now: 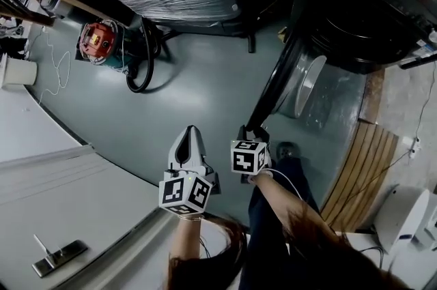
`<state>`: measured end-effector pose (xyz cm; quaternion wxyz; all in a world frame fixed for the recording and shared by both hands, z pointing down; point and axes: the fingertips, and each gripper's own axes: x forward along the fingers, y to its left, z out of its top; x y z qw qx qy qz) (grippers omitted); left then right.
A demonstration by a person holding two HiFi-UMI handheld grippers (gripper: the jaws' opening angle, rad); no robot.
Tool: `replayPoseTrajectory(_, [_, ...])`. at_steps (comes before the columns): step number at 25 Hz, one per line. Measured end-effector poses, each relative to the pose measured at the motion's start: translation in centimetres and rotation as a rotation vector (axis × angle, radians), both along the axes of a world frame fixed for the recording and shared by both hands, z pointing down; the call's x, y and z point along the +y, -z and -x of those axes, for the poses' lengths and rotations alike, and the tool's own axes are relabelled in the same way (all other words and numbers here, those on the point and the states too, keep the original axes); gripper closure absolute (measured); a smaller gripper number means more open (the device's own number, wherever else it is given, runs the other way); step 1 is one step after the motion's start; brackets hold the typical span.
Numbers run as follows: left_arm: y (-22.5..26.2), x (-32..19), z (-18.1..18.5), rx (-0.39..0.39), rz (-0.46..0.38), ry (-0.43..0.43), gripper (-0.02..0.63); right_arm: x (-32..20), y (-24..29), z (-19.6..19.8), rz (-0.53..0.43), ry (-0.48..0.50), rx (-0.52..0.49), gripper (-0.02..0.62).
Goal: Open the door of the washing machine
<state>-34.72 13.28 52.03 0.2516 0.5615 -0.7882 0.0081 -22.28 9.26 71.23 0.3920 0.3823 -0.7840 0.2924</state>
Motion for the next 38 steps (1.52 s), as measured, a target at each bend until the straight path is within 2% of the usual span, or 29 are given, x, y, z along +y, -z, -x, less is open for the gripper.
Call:
replayPoseTrajectory(5, [-0.2,-0.2,1.5,0.0,0.005,0.043,0.594,-0.2,-0.1,1.8,0.037,-0.008,-0.002,0.491])
replayPoseTrajectory(9, [-0.2,-0.9,2.5,0.008,0.0,0.045,0.594,-0.5,-0.1,3.3,0.041,0.001,-0.002,0.491])
replayPoseTrajectory(14, [-0.5,-2.0,4.6,-0.001,0.005,-0.012,0.594,-1.0,0.0,5.7,0.029,-0.016,-0.003,0.491])
replayPoseTrajectory(20, [-1.2,-2.9,8.1,-0.004,0.022,-0.096,0.594,-1.9,-0.2,8.1,0.004,-0.083,0.008,0.491])
replayPoseTrajectory(38, [-4.6,-6.4,17.5,0.039,0.046,-0.157,0.594,-5.2,-0.4,16.3,-0.005,-0.219,-0.016,0.491])
